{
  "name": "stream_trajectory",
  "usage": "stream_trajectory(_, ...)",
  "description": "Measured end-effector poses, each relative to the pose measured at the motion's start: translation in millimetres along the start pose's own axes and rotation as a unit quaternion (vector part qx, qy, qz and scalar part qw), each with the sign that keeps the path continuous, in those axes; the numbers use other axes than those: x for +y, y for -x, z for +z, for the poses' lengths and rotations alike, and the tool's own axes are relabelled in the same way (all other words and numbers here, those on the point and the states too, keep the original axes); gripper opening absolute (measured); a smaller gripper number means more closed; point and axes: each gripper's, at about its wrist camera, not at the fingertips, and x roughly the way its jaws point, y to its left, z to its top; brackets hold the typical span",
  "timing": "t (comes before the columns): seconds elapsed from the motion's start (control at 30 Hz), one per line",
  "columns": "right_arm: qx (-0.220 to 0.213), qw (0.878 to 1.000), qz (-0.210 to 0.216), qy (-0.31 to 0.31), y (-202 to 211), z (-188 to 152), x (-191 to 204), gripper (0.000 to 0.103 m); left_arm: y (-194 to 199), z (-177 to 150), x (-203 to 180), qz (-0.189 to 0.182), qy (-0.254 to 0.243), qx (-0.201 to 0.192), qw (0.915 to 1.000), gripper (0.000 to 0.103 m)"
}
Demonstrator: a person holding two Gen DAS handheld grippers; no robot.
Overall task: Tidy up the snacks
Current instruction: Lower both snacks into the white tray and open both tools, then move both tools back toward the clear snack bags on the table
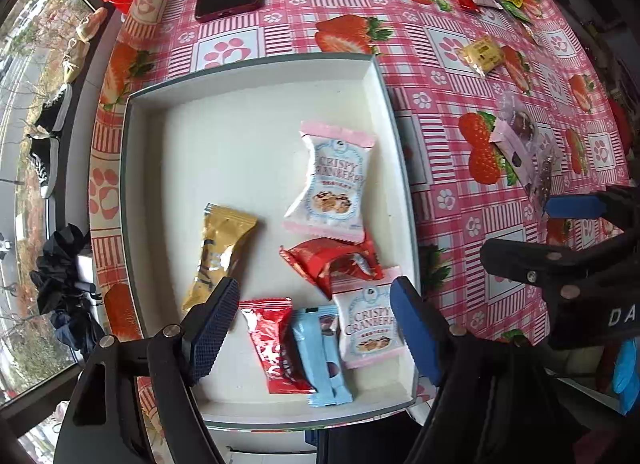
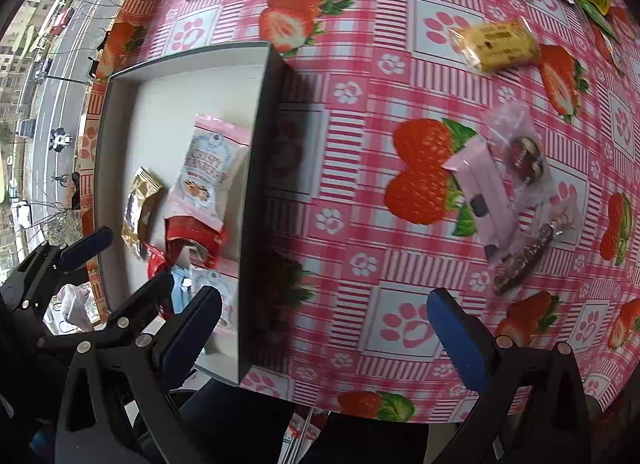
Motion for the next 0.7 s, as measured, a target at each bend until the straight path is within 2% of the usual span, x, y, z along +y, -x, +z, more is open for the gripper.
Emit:
stream_trajectory(0.1,0.006,1.0,-0.003,0.003,1.7,-9.9,-33.0,0.103,0.5,1.3,-24.8,0.008,0.005,-0.002,0.9999,0.081)
stream_trajectory(0.23,0.018,1.0,-0.003,0.011,3.3,-15.9,-73.5,0.103,2.3,-3.0,-58.5,0.011,0.041,-0.003,0.9991,0.081)
stream_trajectory(0.37,0.023,0.999,-0.009,0.02,7.0,-19.9,-113.6,0.103,-2.9,-7.6,-102.2,0.025,0.043,-0.006,0.9987,0.081)
stream_trajectory(0.53,0.033,0.999,-0.019,0.024,11.4,-30.1,-164.8,0.103,-11.0,-6.5,-143.4,0.007,0.07,0.012,0.9975,0.081)
stream_trajectory(0.7,0.051,0.998,-0.02,0.007,14.0,-41.2,-204.7,0.103,-4.9,-3.0,-174.9,0.01,0.041,0.016,0.999,0.081)
